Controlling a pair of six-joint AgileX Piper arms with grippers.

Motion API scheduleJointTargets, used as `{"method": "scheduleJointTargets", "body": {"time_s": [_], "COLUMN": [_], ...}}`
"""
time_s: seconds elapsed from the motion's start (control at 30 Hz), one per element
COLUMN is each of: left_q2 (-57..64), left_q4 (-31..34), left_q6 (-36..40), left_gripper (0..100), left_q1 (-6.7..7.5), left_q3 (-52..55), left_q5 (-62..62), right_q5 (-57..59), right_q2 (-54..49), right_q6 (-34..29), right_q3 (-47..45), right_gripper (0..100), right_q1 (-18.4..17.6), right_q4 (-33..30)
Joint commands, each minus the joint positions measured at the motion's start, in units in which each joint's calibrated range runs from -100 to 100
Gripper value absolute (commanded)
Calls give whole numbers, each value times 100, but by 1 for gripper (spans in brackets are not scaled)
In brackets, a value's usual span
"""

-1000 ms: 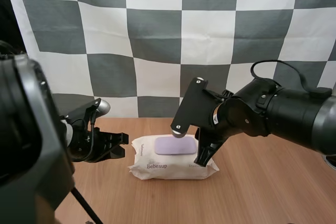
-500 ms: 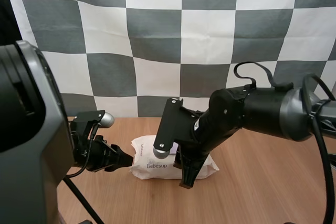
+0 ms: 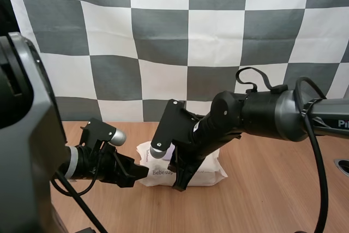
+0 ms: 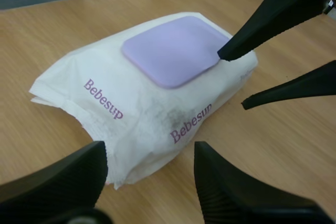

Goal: Open the wet wipes lid

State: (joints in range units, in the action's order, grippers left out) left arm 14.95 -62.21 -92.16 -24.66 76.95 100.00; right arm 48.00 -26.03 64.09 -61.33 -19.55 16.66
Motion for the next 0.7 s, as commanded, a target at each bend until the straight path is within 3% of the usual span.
{"method": "scheduleJointTargets", "body": {"time_s": [0.0, 0.1, 0.27, 0.5, 0.67], "left_q2": [-63, -166, -362, -362, -362], "left_q4": [-15, -181, -512, -611, -640], "left_q6": [-123, -123, -123, -123, -123], "left_gripper": [83, 83, 83, 83, 82], "left_q1": [188, 470, 929, 988, 988], "left_q3": [6, 6, -11, -64, -156], "left_q5": [0, 0, -1173, -2447, -2582], "right_q5": [-58, -204, -485, -702, -834], "right_q2": [0, 50, 426, 616, 616], "right_q6": [-37, -37, -47, -392, -907], "right_q3": [-1, -1, -1, -1, -1], "right_gripper": [60, 60, 60, 60, 60], "right_q1": [-5, -5, 16, 16, 16], "right_q4": [-248, -318, -508, -1072, -1666]}}
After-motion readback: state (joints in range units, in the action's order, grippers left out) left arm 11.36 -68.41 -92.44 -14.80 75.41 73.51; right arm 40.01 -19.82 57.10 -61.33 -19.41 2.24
